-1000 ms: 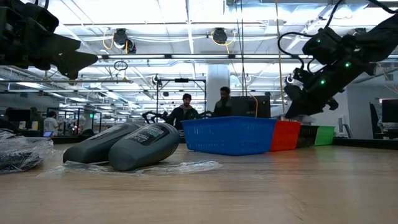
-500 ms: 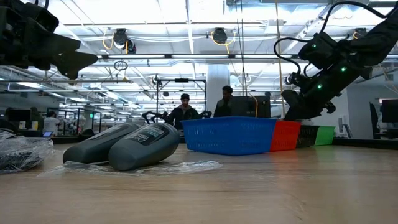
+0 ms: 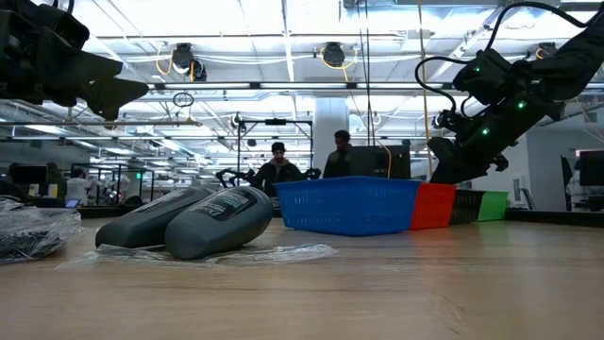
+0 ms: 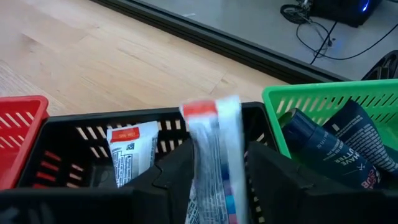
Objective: Pick & Place Travel size toiletries
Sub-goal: Put the toothpaste into the black bin, then put the left deodorant into the red bin
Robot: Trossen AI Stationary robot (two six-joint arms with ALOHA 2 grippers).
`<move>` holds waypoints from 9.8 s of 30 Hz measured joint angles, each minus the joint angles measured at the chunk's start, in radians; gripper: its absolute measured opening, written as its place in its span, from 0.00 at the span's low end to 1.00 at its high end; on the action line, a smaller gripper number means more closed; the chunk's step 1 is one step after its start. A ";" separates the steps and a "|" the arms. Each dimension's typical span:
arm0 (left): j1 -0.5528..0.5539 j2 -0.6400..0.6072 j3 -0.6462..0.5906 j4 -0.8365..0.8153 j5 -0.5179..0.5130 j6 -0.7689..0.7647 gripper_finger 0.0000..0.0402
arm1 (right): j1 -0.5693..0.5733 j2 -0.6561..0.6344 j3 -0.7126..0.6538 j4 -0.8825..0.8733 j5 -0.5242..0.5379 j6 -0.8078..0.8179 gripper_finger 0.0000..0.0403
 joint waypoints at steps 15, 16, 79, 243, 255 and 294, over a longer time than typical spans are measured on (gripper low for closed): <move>0.000 0.000 0.000 0.000 0.000 0.000 0.70 | 0.030 0.000 0.000 0.208 -0.178 -0.001 0.46; 0.000 0.000 0.000 0.000 0.000 0.000 0.70 | 0.040 0.000 0.000 0.246 -0.213 0.000 0.45; -0.080 0.307 0.016 0.044 -0.120 -0.567 0.70 | 0.699 -0.144 -0.319 0.906 -0.581 -0.056 0.23; -0.193 1.551 1.096 -0.346 -0.298 0.027 0.50 | 0.699 -0.144 -0.320 0.837 -0.408 -0.018 0.22; -0.049 1.559 1.096 -0.060 -0.147 0.174 0.50 | 0.699 -0.144 -0.320 0.837 -0.408 -0.019 0.22; 0.054 1.563 1.096 0.086 0.052 0.205 0.50 | 0.708 0.225 0.144 0.824 -0.229 -0.445 0.71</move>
